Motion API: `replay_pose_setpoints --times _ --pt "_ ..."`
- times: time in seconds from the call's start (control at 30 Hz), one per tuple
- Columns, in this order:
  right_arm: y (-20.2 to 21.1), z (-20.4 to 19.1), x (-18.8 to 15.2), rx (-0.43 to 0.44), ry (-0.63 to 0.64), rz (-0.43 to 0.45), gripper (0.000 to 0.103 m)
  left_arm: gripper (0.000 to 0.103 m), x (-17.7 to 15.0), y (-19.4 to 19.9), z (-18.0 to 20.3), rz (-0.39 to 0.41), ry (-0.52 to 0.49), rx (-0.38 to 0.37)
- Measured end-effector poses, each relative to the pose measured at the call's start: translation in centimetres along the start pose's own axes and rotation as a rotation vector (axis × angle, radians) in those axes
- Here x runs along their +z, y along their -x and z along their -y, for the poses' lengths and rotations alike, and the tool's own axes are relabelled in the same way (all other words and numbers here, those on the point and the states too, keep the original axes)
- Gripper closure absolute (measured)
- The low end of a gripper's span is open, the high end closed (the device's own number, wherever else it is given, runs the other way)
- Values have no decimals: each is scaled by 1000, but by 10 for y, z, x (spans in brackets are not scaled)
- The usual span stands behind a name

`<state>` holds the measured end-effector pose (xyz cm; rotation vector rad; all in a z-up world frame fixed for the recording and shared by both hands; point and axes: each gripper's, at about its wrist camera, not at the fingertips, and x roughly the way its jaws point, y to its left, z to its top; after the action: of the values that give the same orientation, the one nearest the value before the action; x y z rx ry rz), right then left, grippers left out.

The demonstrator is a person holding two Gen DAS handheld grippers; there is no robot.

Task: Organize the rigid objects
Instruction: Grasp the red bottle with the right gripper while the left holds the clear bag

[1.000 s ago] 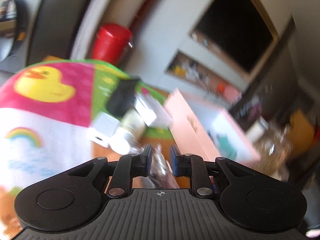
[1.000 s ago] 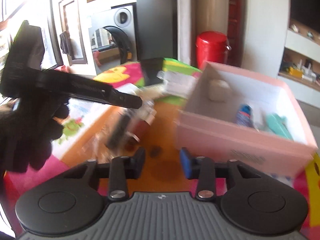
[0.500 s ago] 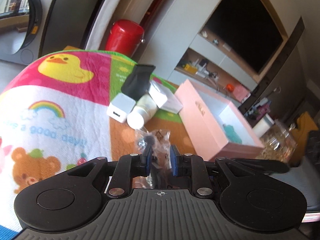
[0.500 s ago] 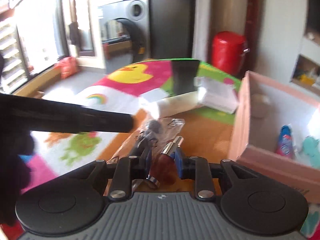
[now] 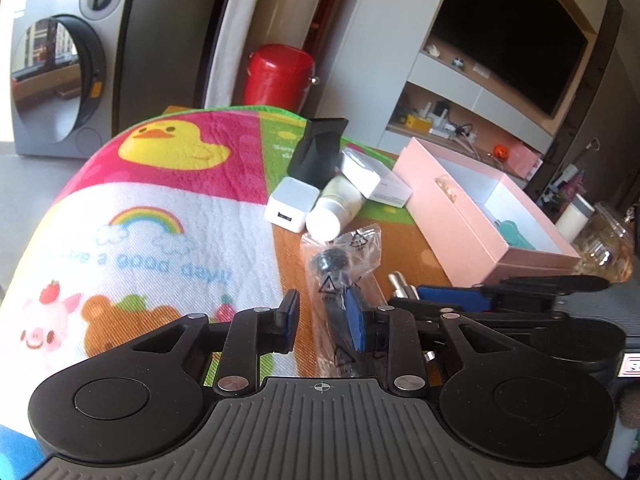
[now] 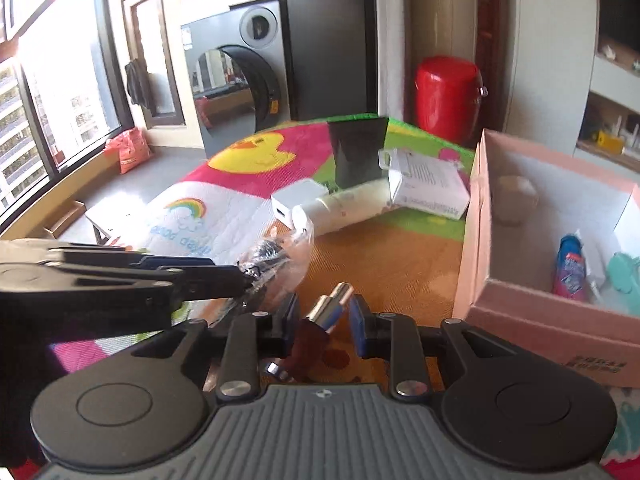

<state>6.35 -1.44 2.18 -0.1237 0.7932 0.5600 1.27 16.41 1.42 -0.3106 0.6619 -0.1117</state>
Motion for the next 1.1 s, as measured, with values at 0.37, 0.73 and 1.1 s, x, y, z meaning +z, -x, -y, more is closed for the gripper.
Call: replay_pose_setpoints --times 0.37,0.73,1.1 --pt "53 9 -52 -10 190 -28 83 76 -15 -13 28 -33 -48 -74" --pt "85 45 -82 -387 271 79 40 75 -31 -16 50 -41 -33 -142" --pt "72 85 -72 -270 -264 46 17 75 -40 -14 60 12 -70 -86"
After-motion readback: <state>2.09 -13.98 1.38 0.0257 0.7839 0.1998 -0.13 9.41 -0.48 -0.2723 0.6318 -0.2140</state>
